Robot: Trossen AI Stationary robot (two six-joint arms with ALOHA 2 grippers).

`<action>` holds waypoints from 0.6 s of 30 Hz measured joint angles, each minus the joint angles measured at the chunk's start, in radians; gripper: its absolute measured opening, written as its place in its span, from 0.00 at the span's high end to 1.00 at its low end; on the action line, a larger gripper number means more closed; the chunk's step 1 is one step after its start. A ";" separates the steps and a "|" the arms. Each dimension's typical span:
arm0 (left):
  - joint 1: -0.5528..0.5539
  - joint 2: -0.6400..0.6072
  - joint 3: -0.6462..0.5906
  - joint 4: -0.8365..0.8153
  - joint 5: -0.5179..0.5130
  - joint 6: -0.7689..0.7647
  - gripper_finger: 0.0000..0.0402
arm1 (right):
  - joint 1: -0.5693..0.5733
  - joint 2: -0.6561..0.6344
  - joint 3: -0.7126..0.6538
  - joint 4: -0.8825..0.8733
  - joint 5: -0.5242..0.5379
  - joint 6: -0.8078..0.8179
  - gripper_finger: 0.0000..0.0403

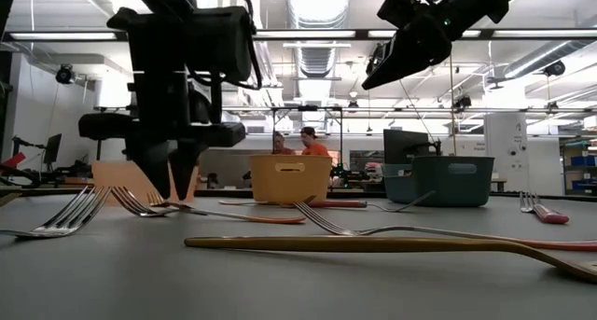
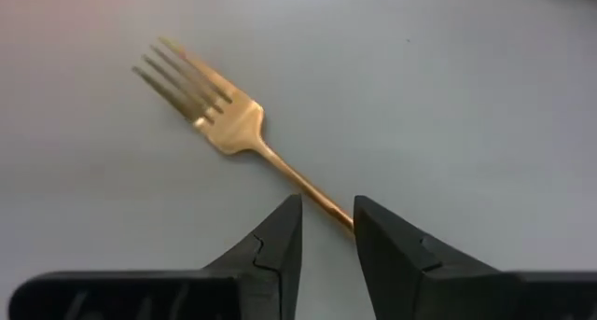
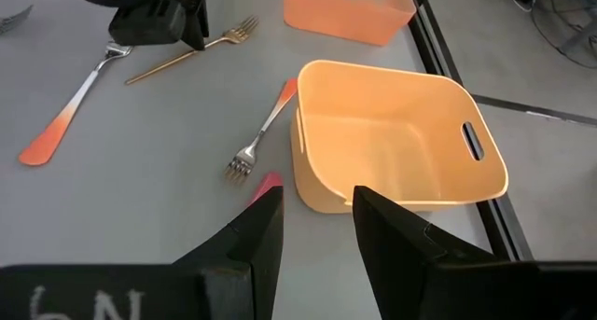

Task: Sort silverware by color (type)
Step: Put the gold fork into the orange bin

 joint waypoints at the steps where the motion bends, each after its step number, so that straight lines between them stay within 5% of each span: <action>1: 0.000 -0.006 0.000 -0.004 0.000 -0.008 0.78 | 0.000 0.000 0.000 0.000 0.000 0.000 0.69; 18: -0.024 0.028 0.000 0.047 -0.016 -0.186 0.51 | -0.014 0.000 0.000 0.005 -0.001 -0.026 0.69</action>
